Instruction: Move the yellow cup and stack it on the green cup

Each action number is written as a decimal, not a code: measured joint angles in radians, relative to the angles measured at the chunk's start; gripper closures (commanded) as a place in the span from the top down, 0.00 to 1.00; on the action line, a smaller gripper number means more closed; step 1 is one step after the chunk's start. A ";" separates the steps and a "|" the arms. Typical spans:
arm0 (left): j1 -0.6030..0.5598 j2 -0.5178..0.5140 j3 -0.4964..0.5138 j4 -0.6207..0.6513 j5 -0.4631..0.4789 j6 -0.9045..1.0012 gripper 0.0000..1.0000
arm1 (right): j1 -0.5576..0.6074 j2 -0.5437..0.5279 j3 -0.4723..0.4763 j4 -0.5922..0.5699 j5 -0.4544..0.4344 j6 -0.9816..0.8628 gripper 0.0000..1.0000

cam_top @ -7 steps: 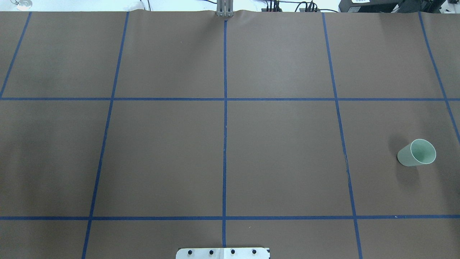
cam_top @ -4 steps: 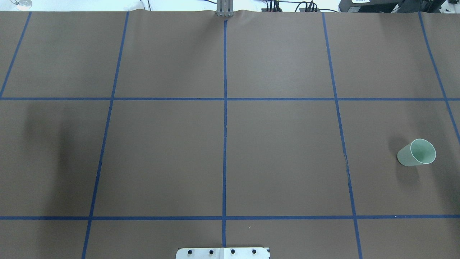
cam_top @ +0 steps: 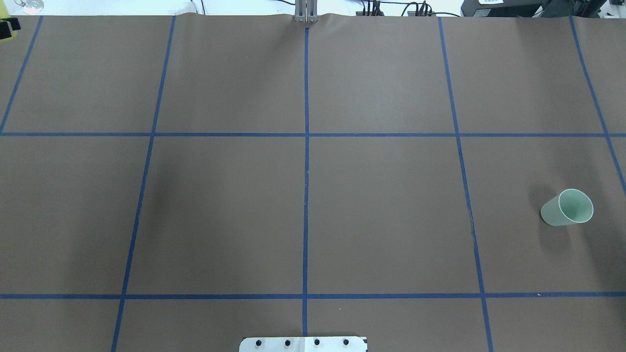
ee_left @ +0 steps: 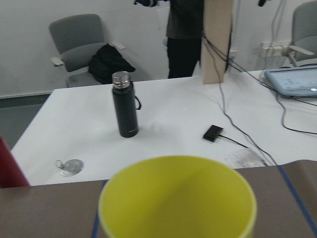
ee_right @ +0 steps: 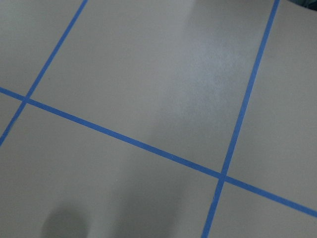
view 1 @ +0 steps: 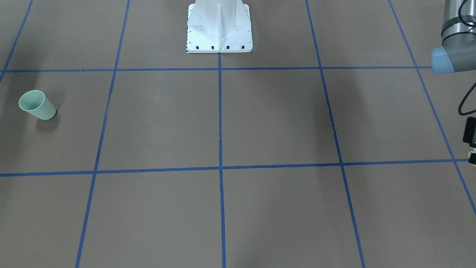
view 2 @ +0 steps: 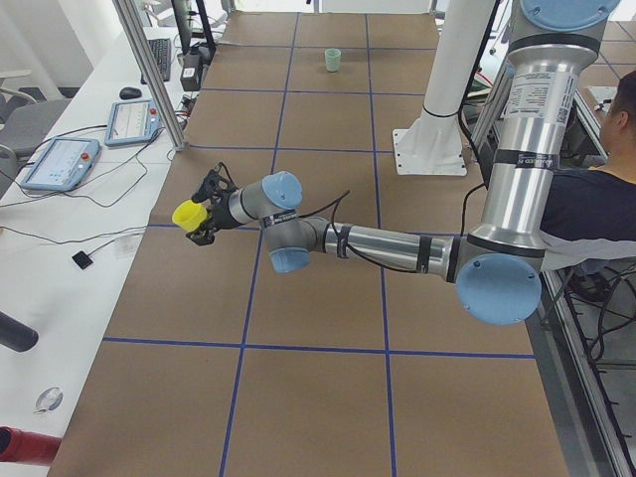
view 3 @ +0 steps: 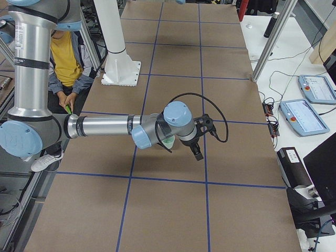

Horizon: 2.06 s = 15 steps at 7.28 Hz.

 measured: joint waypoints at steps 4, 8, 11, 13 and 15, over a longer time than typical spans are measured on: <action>0.255 -0.140 -0.044 -0.149 -0.091 0.119 0.00 | -0.106 0.162 0.003 0.015 0.045 0.202 1.00; 0.430 -0.267 -0.002 -0.189 -0.084 0.267 0.00 | -0.314 0.460 0.029 -0.221 0.033 0.594 1.00; 0.473 -0.361 0.072 -0.192 -0.029 0.355 0.00 | -0.467 0.678 0.048 -0.407 -0.022 0.783 1.00; 0.521 -0.383 0.093 -0.222 0.039 0.444 0.00 | -0.546 0.800 0.046 -0.556 -0.039 0.826 1.00; 0.568 -0.384 0.120 -0.291 0.103 0.503 0.00 | -0.618 0.910 0.023 -0.667 -0.057 0.888 0.99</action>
